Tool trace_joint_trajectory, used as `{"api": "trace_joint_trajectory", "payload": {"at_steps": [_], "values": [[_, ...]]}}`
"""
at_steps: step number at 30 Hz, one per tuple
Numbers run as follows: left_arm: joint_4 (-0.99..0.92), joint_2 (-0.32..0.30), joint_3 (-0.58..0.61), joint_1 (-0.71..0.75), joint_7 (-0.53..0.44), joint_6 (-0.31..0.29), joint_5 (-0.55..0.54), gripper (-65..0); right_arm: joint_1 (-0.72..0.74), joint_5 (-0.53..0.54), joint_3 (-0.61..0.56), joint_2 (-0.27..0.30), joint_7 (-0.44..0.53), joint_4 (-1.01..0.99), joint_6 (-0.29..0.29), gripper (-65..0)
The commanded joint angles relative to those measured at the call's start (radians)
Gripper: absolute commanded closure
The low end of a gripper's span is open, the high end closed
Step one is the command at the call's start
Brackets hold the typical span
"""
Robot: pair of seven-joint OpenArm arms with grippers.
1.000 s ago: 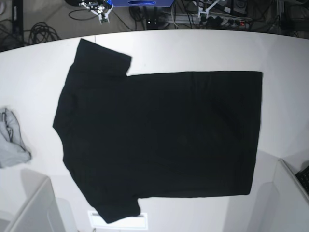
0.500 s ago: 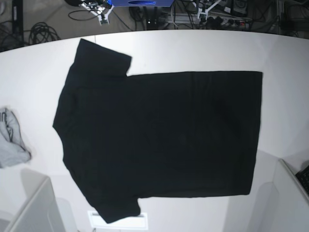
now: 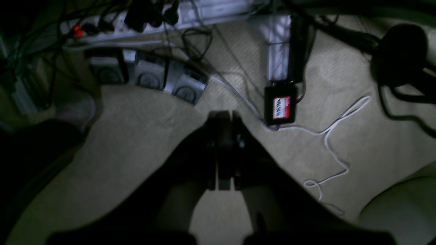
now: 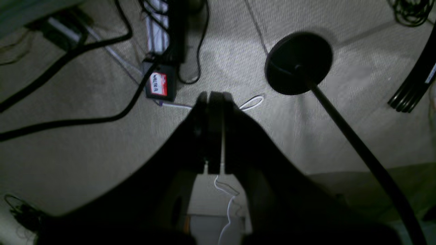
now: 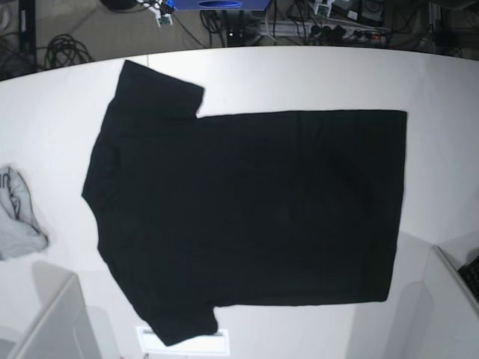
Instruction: Fold the T-shirt properly
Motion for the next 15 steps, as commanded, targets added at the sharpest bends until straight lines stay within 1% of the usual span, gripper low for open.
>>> {"api": "trace_joint_trajectory", "payload": {"at_steps": [1, 4, 7, 12, 15], "values": [[0.019, -0.006, -0.001, 0.034, 0.001, -0.002, -0.002, 0.0, -0.039, 0.004, 0.027, 0.003, -0.012, 0.045, -0.002, 0.0], [0.108, -0.008, -0.013, 0.104, 0.001, -0.002, -0.002, 0.0, -0.123, 0.004, 0.14, -0.002, -0.043, 0.195, -0.002, 0.0], [0.226, -0.017, -0.014, 0.181, 0.0, -0.002, -0.002, 0.0, -0.191, 0.004, 0.209, -0.003, -0.061, 0.327, -0.001, 0.0], [0.407, -0.028, -0.025, 0.287, 0.0, -0.002, -0.005, 0.0, -0.287, 0.004, 0.26, -0.005, -0.09, 0.514, -0.001, 0.0], [0.474, -0.021, -0.109, 0.328, 0.0, -0.002, -0.005, 0.0, -0.336, 0.004, 0.262, -0.007, -0.09, 0.599, -0.001, 0.0]]}}
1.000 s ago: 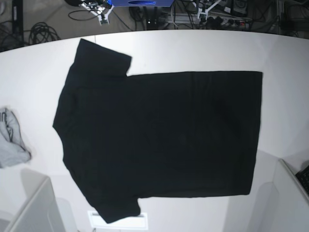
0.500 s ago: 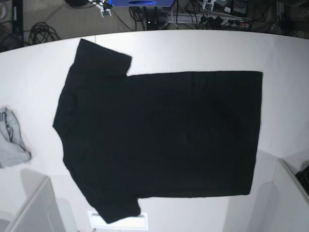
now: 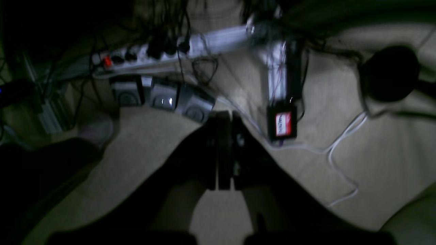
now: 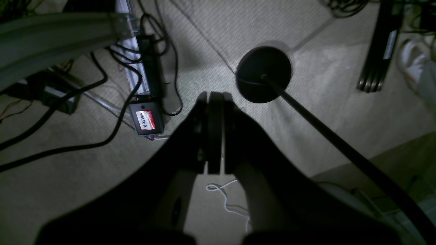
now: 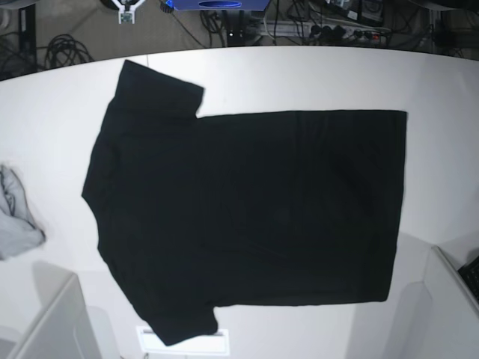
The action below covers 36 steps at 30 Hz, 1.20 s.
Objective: Fold the T-shirt properly
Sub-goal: 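Move both grippers down to the shoulder corners of the black T-shirt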
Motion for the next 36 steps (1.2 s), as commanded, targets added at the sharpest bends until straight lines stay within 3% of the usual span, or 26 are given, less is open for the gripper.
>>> {"api": "trace_joint_trajectory", "payload": {"at_steps": [1, 7, 11, 15, 21, 28, 36], "values": [[0.02, -0.007, -0.028, 0.036, -0.002, 0.007, -0.001, 0.0, -0.029, 0.004, 0.004, 0.004, 0.013, 0.031, -0.001, 0.0], [0.092, -0.009, -0.132, 0.056, -0.002, 0.007, -0.001, 0.0, -0.06, 0.006, 0.024, 0.004, -0.028, 0.114, -0.001, 0.0], [0.216, -0.012, -0.136, 0.114, -0.002, 0.007, -0.001, 0.0, -0.064, 0.047, 0.043, 0.006, -0.088, 0.192, -0.001, 0.0], [0.341, -0.015, -0.146, 0.174, -0.001, 0.007, -0.001, 0.0, -0.093, 0.132, 0.043, 0.015, -0.189, 0.313, -0.001, 0.0], [0.52, -0.036, -0.135, 0.272, 0.009, 0.007, -0.004, 0.0, -0.123, 0.146, 0.096, 0.012, -0.335, 0.482, -0.001, 0.0], [0.719, -0.076, -0.186, 0.381, 0.012, 0.007, -0.245, 0.0, -0.141, 0.146, 0.221, 0.009, -0.494, 0.7, -0.001, 0.0], [0.901, -0.086, -0.215, 0.467, 0.002, 0.007, -0.261, 0.0, -0.106, 0.147, 0.265, 0.004, -0.55, 0.884, -0.001, 0.0]]}}
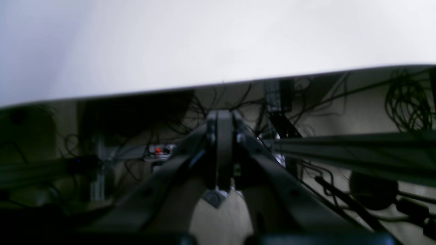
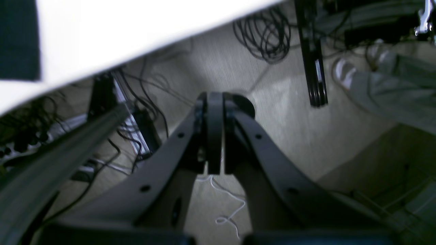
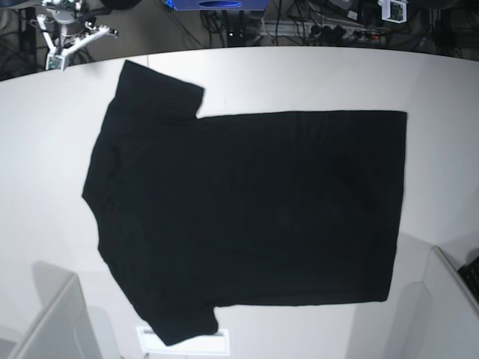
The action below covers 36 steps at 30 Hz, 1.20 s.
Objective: Fold the T-shirt properly
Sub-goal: 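Move both grippers down to the shoulder corners of the black T-shirt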
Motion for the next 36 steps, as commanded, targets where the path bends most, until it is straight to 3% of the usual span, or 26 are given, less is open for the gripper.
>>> {"api": "trace_joint_trajectory", "payload": {"at_steps": [1, 6, 11, 13, 18, 19, 20, 21, 23, 24, 26, 29, 32, 36], "values": [[0.019, -0.006, -0.015, 0.017, -0.022, 0.01, -0.003, 0.0, 0.016, -0.004, 0.003, 0.001, 0.014, 0.021, 0.001, 0.0], [0.033, -0.007, -0.061, -0.026, -0.023, 0.01, -0.009, 0.0, 0.103, -0.004, 0.002, -0.053, 0.016, 0.033, 0.01, 0.0], [0.035, -0.007, -0.063, -0.107, -0.012, 0.01, -0.01, 0.0, 0.194, -0.004, 0.006, -0.102, 0.01, 0.033, 0.185, 0.0], [0.033, -0.009, -0.063, -0.138, -0.011, 0.01, -0.01, 0.0, 0.217, -0.004, 0.006, -0.122, 0.01, 0.033, 0.223, 0.0], [0.032, -0.009, -0.063, -0.193, -0.011, 0.01, -0.027, 0.0, 0.249, -0.004, 0.003, -0.131, 0.008, 0.032, 0.228, 0.0], [0.03, -0.009, -0.063, -0.201, -0.011, 0.01, -0.052, 0.0, 0.25, -0.004, 0.003, -0.134, 0.003, 0.03, 0.228, -2.7], [0.029, -0.009, -0.064, -0.207, -0.011, 0.01, -0.087, 0.0, 0.258, -0.001, 0.003, -0.135, -0.007, 0.03, 0.232, -13.1], [0.024, -0.01, -0.075, -0.213, -0.011, 0.01, -0.124, -2.3, 0.266, 0.016, 0.008, -0.135, -0.017, 0.03, 0.232, -23.6], [0.016, -0.01, -0.112, -0.23, -0.008, 0.01, -0.193, -18.6, 0.27, 0.083, 0.009, -0.131, -0.03, 0.029, 0.232, -39.9], [0.015, -0.01, -0.129, -0.239, 0.011, 0.01, -0.224, -26.0, 0.27, 0.128, 0.009, -0.126, -0.033, 0.029, 0.232, -46.4], [0.015, -0.033, -0.179, -0.262, 0.097, 0.01, -0.281, -39.0, 0.272, 0.204, 0.009, -0.112, -0.033, 0.02, 0.232, -52.4], [0.009, -0.036, -0.275, -0.319, 0.248, -0.005, -0.38, -49.4, 0.295, 0.267, 0.009, -0.097, -0.027, -0.019, 0.232, -50.0], [-0.005, -0.033, -0.403, -0.374, 0.371, -0.105, -0.466, -50.2, 0.324, 0.266, 0.031, -0.096, -0.029, -0.071, 0.229, -45.0], [-0.007, -0.013, -0.535, -0.445, 0.466, -0.238, -0.469, -50.2, 0.364, 0.267, 0.082, -0.099, -0.032, -0.151, 0.232, -42.5]]}}
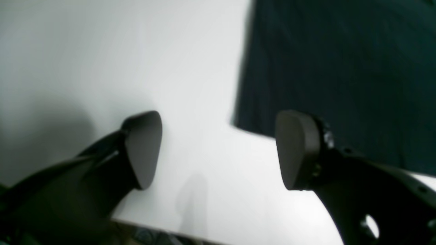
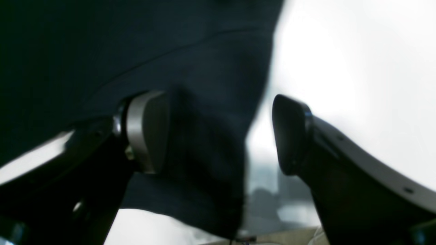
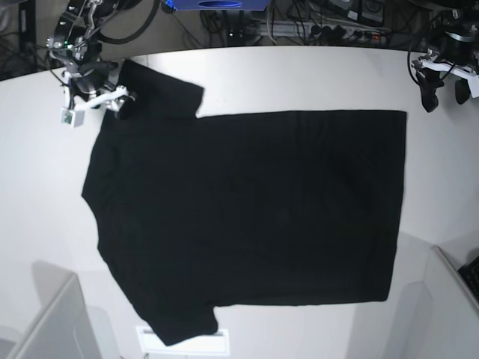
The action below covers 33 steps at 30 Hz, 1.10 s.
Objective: Fold the T-shirt properly
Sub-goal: 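Move both grippers down to the shoulder corners of the black T-shirt, then grasp the shirt's shoulder edges with both grippers and lift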
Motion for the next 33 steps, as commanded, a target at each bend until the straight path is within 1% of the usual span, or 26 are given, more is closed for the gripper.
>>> {"api": "trace_joint_trajectory", "payload": {"at_steps": [1, 3, 9, 13, 16, 18, 19, 22, 24, 27, 33], "values": [[0.015, 0.002, -0.032, -0.004, 0.01, -0.029, -0.011, -50.2, 0.008, 0.009, 0.013, 0.006, 0.013, 0.0, 0.006, -42.6], [0.004, 0.004, -0.055, -0.024, 0.039, -0.052, -0.011, -50.2, 0.016, 0.009, 0.028, 0.007, 0.011, -0.025, 0.008, -42.6], [-0.045, 0.005, -0.056, -0.061, 0.049, -0.053, -0.011, -50.2, 0.0, 0.009, 0.016, -0.001, 0.008, -0.048, 0.009, -42.6], [-0.084, 0.005, -0.055, -0.075, 0.049, -0.053, 0.009, -50.2, -0.039, 0.008, -0.068, 0.006, 0.01, -0.049, 0.009, -42.5], [-0.097, 0.007, -0.022, -0.087, 0.05, -0.053, 0.02, -50.0, -0.053, 0.008, -0.088, 0.006, 0.01, -0.052, 0.006, -41.6], [-0.116, 0.007, -0.004, -0.095, 0.05, -0.053, 0.03, -50.0, -0.055, 0.006, -0.087, 0.004, 0.01, -0.065, 0.006, -36.2], [-0.13, 0.007, 0.007, -0.104, 0.05, -0.053, 0.032, -50.0, -0.053, 0.006, -0.087, 0.004, 0.01, -0.078, 0.006, -31.8], [-0.168, 0.008, 0.028, -0.132, 0.05, -0.053, 0.033, -50.0, -0.041, 0.006, -0.085, 0.01, 0.01, -0.127, 0.006, -14.3], [-0.186, 0.008, 0.031, -0.15, 0.05, -0.053, 0.033, -50.0, -0.035, 0.006, -0.09, 0.036, 0.01, -0.147, 0.006, 0.0], [-0.217, 0.008, 0.034, -0.176, 0.05, -0.053, 0.033, -50.0, -0.032, 0.009, -0.085, 0.044, 0.01, -0.167, 0.006, 0.0], [-0.306, 0.005, 0.097, -0.239, 0.05, -0.053, 0.033, -50.0, -0.032, 0.009, -0.085, 0.048, 0.01, -0.166, 0.006, 0.0]]}}
